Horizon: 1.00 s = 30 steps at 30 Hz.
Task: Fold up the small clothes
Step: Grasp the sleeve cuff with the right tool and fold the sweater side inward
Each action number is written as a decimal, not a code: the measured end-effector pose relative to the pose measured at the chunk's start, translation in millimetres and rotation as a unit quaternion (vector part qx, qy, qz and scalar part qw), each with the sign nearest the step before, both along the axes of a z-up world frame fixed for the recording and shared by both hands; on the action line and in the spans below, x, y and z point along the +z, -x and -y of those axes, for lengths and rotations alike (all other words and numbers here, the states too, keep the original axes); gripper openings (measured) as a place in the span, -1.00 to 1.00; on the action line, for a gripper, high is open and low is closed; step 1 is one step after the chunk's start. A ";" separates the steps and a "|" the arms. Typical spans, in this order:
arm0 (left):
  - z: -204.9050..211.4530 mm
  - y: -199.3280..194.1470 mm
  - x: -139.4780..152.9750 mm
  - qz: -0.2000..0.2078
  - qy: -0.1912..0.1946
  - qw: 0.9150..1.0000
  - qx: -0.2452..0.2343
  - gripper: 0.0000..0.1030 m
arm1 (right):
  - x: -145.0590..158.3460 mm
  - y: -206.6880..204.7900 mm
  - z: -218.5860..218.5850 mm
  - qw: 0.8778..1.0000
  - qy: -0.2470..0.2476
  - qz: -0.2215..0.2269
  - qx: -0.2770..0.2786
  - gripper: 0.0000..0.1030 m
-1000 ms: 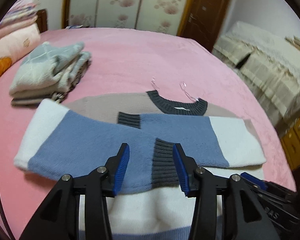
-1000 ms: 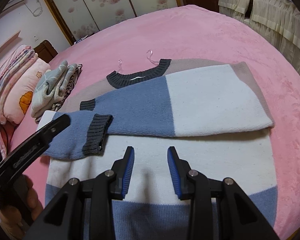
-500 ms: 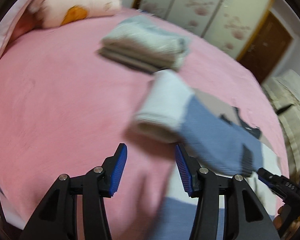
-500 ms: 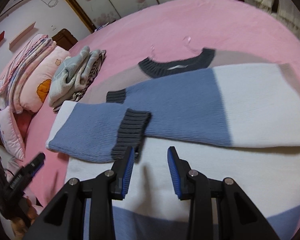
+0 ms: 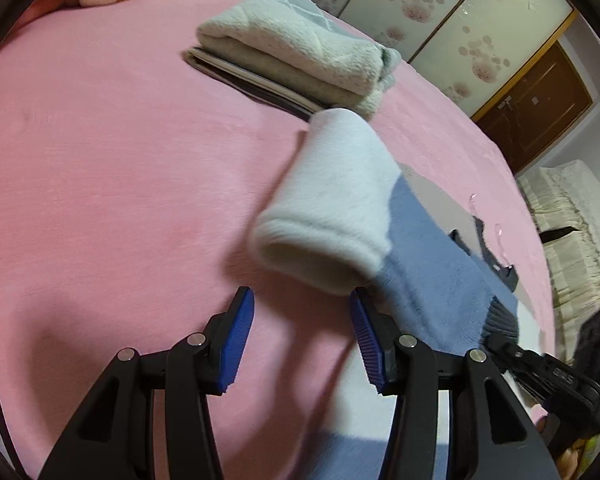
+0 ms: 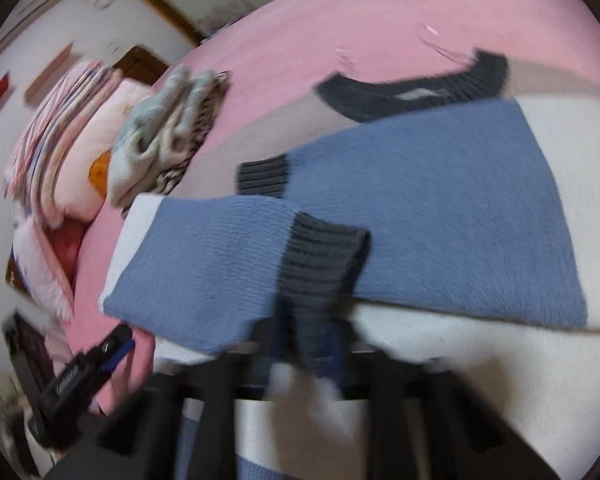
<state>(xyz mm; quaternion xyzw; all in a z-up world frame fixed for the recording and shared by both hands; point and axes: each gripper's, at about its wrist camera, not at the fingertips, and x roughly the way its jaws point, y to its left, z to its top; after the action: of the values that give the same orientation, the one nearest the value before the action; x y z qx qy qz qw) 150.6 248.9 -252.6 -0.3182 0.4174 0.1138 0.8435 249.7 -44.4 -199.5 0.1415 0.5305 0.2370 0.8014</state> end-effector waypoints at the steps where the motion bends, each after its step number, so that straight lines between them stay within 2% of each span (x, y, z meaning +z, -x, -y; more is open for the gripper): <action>1: 1.2 -5.2 -1.1 0.001 0.005 1.000 0.000 -0.06 | 12.1 1.5 -1.1 1.000 0.004 0.020 0.005 -0.85; 6: 7.6 -29.1 -6.7 -0.002 0.022 1.000 0.005 -0.06 | 80.2 -1.3 1.7 0.992 0.022 0.120 0.012 -0.86; 9: 10.8 -38.2 -6.9 0.000 0.028 1.000 0.012 -0.02 | 116.2 -9.1 7.8 0.986 0.025 0.165 0.007 -0.86; 12: 15.7 -47.5 -5.4 0.000 0.025 1.000 0.014 -0.02 | 143.1 -14.4 17.9 0.977 0.044 0.208 -0.009 -0.86; 15: 21.3 -55.4 -4.5 -0.008 0.014 1.000 0.014 -0.02 | 157.0 -18.5 32.2 0.971 0.059 0.229 -0.037 -0.86; 20: 36.6 -64.5 -3.1 -0.024 -0.018 1.000 0.007 -0.02 | 146.0 -26.2 79.3 0.970 0.080 0.210 -0.090 -0.86; 26: 54.9 -63.2 1.5 -0.032 -0.053 0.998 -0.002 -0.02 | 96.7 -32.8 126.6 0.973 0.113 0.149 -0.138 -0.86; 30: 62.4 -66.6 5.9 -0.033 -0.085 0.996 -0.006 -0.32 | 53.1 -33.4 145.4 0.977 0.111 0.094 -0.154 -0.86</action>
<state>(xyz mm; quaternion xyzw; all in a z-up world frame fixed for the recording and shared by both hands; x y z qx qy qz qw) 217.2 186.5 -246.7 -0.2390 0.4355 0.1539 0.8541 283.1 -189.8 -146.4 0.1088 0.4474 0.0630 0.8854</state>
